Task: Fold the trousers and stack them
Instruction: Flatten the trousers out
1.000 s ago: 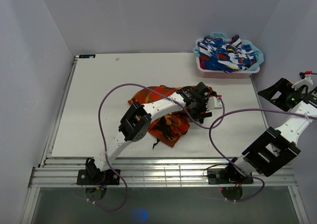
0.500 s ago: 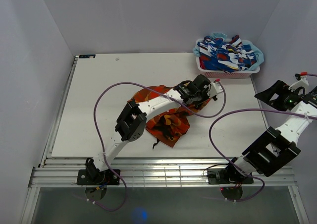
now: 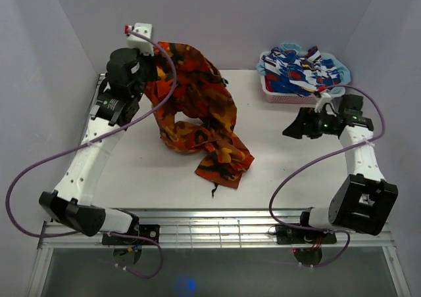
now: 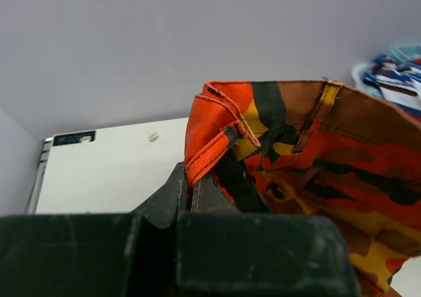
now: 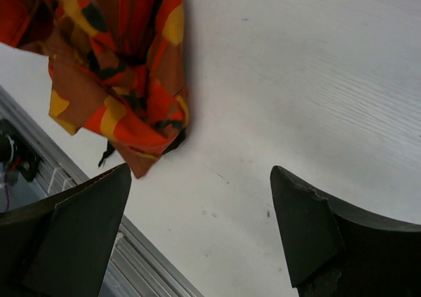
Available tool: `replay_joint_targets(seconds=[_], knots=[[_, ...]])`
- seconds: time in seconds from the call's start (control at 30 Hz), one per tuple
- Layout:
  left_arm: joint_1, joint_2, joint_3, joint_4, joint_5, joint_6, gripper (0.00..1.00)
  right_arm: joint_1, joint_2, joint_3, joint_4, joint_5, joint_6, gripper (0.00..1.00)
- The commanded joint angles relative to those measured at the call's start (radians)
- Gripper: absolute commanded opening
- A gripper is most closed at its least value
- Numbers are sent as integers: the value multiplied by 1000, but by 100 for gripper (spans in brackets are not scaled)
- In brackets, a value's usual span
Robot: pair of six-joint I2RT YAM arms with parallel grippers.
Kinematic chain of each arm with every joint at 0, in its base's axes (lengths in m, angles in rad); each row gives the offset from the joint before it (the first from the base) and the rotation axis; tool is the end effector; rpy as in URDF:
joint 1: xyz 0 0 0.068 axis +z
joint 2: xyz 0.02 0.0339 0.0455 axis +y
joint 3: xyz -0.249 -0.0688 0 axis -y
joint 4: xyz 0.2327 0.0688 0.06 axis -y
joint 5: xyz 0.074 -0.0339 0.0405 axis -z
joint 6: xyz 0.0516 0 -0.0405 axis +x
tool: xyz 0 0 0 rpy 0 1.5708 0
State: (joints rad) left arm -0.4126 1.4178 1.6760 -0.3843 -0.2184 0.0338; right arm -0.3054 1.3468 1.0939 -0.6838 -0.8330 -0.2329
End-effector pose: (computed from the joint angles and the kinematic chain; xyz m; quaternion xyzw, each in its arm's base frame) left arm 0.2931 -0.1161 0.4614 0.0948 0.7432 -0.0434 0.6609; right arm 0.2684 -0.0446 0.2686 -0.0946 0.8729 0.2947 0.3771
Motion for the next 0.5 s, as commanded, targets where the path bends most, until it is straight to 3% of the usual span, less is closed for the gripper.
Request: replay_joint_targets(seconds=[0.0, 0.17, 0.2, 0.3, 0.37, 0.47], knots=[[125, -83, -207, -11, -70, -87, 0, 208, -11, -11, 96, 83, -5, 91], [435, -126, -384, -63, 53, -211, 0, 564, 72, -38, 223, 257, -13, 91], [524, -126, -407, -65, 72, -219, 0, 598, 87, -42, 249, 285, -13, 90], [647, -132, -516, -41, 154, -230, 0, 690, 182, -29, 315, 392, -25, 90], [678, -125, -570, -30, 188, -222, 0, 721, 283, -5, 329, 457, -16, 90], [702, -114, -596, -28, 208, -207, 0, 726, 391, 61, 331, 396, 33, 91]])
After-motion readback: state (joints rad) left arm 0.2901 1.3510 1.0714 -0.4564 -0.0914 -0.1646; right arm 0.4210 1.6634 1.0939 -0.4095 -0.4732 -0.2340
